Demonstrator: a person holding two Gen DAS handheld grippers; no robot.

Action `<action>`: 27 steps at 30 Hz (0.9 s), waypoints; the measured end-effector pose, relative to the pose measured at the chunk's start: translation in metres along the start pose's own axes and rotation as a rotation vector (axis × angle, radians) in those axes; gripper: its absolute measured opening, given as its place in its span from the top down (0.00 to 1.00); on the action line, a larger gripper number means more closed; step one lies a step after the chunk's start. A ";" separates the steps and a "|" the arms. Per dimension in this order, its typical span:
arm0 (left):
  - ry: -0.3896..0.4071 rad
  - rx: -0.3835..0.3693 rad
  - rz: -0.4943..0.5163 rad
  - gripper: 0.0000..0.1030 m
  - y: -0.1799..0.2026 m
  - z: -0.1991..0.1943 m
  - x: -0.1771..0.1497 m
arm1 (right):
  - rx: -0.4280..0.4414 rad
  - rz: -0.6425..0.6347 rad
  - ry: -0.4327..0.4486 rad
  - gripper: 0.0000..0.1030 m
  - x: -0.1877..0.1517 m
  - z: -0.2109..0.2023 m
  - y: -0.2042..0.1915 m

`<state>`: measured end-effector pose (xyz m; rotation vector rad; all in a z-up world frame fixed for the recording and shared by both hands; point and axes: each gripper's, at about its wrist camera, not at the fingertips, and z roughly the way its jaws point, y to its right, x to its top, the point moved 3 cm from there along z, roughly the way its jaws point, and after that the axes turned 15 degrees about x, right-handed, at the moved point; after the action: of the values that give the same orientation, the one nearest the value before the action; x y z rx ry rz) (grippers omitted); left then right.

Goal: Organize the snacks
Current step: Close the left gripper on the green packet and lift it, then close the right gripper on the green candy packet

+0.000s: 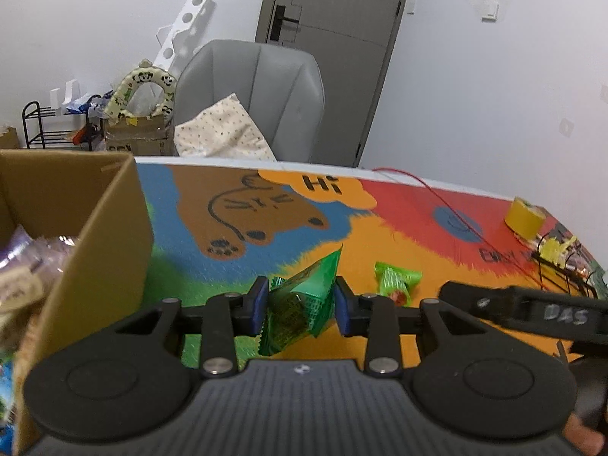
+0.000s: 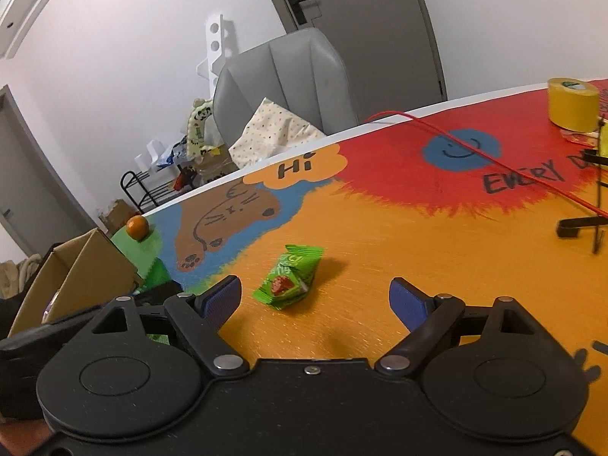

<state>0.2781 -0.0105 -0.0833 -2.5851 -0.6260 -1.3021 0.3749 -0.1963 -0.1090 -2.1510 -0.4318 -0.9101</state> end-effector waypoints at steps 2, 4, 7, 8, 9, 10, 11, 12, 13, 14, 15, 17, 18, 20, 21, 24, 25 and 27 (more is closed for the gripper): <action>0.013 0.004 -0.002 0.67 -0.002 -0.001 0.004 | -0.003 0.005 -0.005 0.16 0.001 0.007 -0.001; 0.019 0.011 -0.014 0.67 -0.004 0.001 0.007 | -0.009 0.004 -0.014 0.17 0.002 0.014 -0.002; 0.024 0.015 -0.026 0.67 -0.006 0.004 0.011 | -0.013 -0.001 -0.021 0.17 0.004 0.024 -0.005; 0.028 0.017 -0.026 0.67 -0.006 0.004 0.012 | -0.016 -0.003 -0.025 0.17 0.005 0.028 -0.006; 0.030 0.019 -0.028 0.67 -0.006 0.005 0.013 | -0.018 -0.006 -0.029 0.18 0.005 0.031 -0.007; 0.031 0.021 -0.031 0.67 -0.007 0.006 0.014 | -0.019 -0.009 -0.032 0.19 0.005 0.035 -0.009; 0.032 0.021 -0.033 0.67 -0.007 0.006 0.014 | -0.022 -0.011 -0.037 0.20 0.005 0.039 -0.010; 0.034 0.026 -0.034 0.67 -0.008 0.008 0.015 | -0.026 -0.011 -0.042 0.21 0.005 0.042 -0.010; 0.034 0.030 -0.036 0.67 -0.009 0.010 0.015 | -0.032 -0.013 -0.048 0.23 0.005 0.045 -0.010; 0.032 0.034 -0.039 0.67 -0.009 0.011 0.015 | -0.037 -0.015 -0.053 0.24 0.004 0.049 -0.011; 0.030 0.038 -0.046 0.67 -0.010 0.013 0.016 | -0.040 -0.016 -0.057 0.25 0.003 0.052 -0.011; 0.034 0.046 -0.054 0.67 -0.012 0.015 0.017 | -0.058 -0.021 -0.063 0.32 0.001 0.057 -0.012; 0.034 0.049 -0.057 0.67 -0.013 0.016 0.017 | -0.071 -0.025 -0.070 0.35 -0.001 0.060 -0.012; 0.026 0.048 -0.069 0.67 -0.016 0.019 0.017 | -0.097 -0.054 -0.068 0.54 -0.001 0.061 -0.014; 0.022 0.049 -0.071 0.67 -0.016 0.020 0.017 | -0.099 -0.056 -0.070 0.62 -0.001 0.061 -0.014; 0.017 0.052 -0.068 0.67 -0.017 0.018 0.016 | -0.049 -0.004 -0.068 0.74 -0.002 0.054 -0.009; 0.022 0.050 -0.068 0.67 -0.017 0.016 0.017 | -0.054 -0.011 -0.062 0.74 -0.003 0.051 -0.009; 0.030 0.046 -0.069 0.67 -0.018 0.012 0.017 | -0.055 -0.017 -0.059 0.75 -0.005 0.048 -0.010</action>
<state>0.2872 0.0142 -0.0776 -2.5240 -0.7374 -1.3281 0.3882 -0.1543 -0.1303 -2.2319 -0.4603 -0.8794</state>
